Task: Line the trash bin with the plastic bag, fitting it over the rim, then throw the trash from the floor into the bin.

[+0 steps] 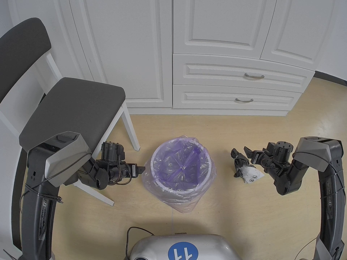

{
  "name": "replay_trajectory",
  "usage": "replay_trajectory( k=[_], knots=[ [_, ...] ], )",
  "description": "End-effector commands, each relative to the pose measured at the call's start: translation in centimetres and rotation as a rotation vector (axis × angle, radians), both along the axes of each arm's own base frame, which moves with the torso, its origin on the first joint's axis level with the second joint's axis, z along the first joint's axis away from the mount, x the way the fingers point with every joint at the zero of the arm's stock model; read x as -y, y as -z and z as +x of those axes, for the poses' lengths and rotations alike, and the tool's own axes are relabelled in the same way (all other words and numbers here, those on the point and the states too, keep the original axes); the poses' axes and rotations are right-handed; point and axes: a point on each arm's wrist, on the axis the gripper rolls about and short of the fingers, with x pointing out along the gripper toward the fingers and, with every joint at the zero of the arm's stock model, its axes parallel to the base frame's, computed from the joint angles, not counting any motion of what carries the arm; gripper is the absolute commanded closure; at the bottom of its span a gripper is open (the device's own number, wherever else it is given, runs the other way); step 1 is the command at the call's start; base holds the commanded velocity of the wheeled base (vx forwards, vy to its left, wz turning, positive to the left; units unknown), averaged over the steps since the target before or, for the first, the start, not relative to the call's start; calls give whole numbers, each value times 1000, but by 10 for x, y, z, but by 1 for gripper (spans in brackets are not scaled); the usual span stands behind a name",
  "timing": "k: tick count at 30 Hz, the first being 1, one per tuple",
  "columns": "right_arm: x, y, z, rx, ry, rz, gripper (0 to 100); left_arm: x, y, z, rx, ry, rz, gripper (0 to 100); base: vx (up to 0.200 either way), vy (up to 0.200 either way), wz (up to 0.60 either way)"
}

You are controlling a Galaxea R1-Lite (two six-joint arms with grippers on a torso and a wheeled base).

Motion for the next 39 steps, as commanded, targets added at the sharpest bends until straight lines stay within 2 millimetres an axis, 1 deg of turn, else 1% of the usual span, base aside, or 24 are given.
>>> replay_trajectory(
  k=[1,2,3,7,12,13,14,15,18,20,21,22,23,24,25,27,28,31,33,34,35,36,37,39],
  knots=[
    [-3,-23,-17,5,-15,-28,0,7,-56,-42,87,51,-30,0,0,0,0],
    [-3,-25,-18,5,-15,-31,0,6,-58,-44,90,51,-31,0,0,0,0],
    [-1,-33,-25,17,-24,-57,0,7,-68,-55,105,62,-35,0,0,0,0],
    [3,-51,-34,54,-22,-111,0,11,-92,-79,162,89,-57,0,0,0,0],
    [9,-61,-42,74,-23,-154,0,17,-119,-117,199,167,-87,0,0,0,0],
    [9,-61,-42,74,-23,-154,0,17,-119,-117,199,167,-87,0,0,0,0],
    [10,-64,-44,77,-27,-164,0,18,-125,-126,209,188,-96,0,0,0,0],
    [10,-70,-48,82,-29,-168,0,19,-135,-140,229,205,-104,0,0,0,0],
    [10,-86,-60,64,-34,-170,0,15,-154,-164,290,222,-132,0,0,0,0],
    [9,-87,-61,63,-35,-170,0,14,-155,-166,295,222,-134,0,0,0,0],
    [7,-108,-73,27,-48,-170,0,7,-171,-182,362,220,-157,0,0,0,0],
    [5,-121,-80,9,-57,-169,0,2,-182,-193,402,217,-174,0,0,0,0],
    [5,-129,-85,-8,-61,-166,0,-2,-190,-202,429,214,-190,0,0,0,0],
    [4,-133,-87,-13,-62,-165,0,-3,-193,-206,436,214,-198,0,0,0,0],
    [2,-144,-93,-29,-73,-160,0,-9,-205,-219,467,209,-232,0,0,0,0],
    [2,-145,-94,-32,-75,-161,0,-10,-205,-220,469,210,-235,0,0,0,0],
    [-1,-159,-105,-58,-87,-159,0,-20,-224,-242,532,203,-283,0,0,0,0],
    [-2,-170,-113,-93,-94,-159,0,-29,-237,-262,597,202,-310,0,0,0,0],
    [-2,-175,-114,-134,-88,-156,0,-35,-242,-275,631,200,-320,0,0,0,0],
    [-2,-176,-114,-138,-88,-155,0,-35,-243,-276,634,200,-321,0,0,0,0],
    [-2,-180,-113,-192,-83,-133,0,-42,-246,-289,661,191,-325,0,0,0,0],
    [-2,-180,-113,-198,-83,-130,0,-43,-246,-289,662,189,-325,0,0,0,0],
    [-3,-184,-109,-243,-76,-106,0,-48,-248,-298,676,181,-325,0,0,0,0],
    [-4,-189,-94,-323,-60,-66,0,-59,-253,-311,688,145,-312,0,0,0,0]
  ],
)
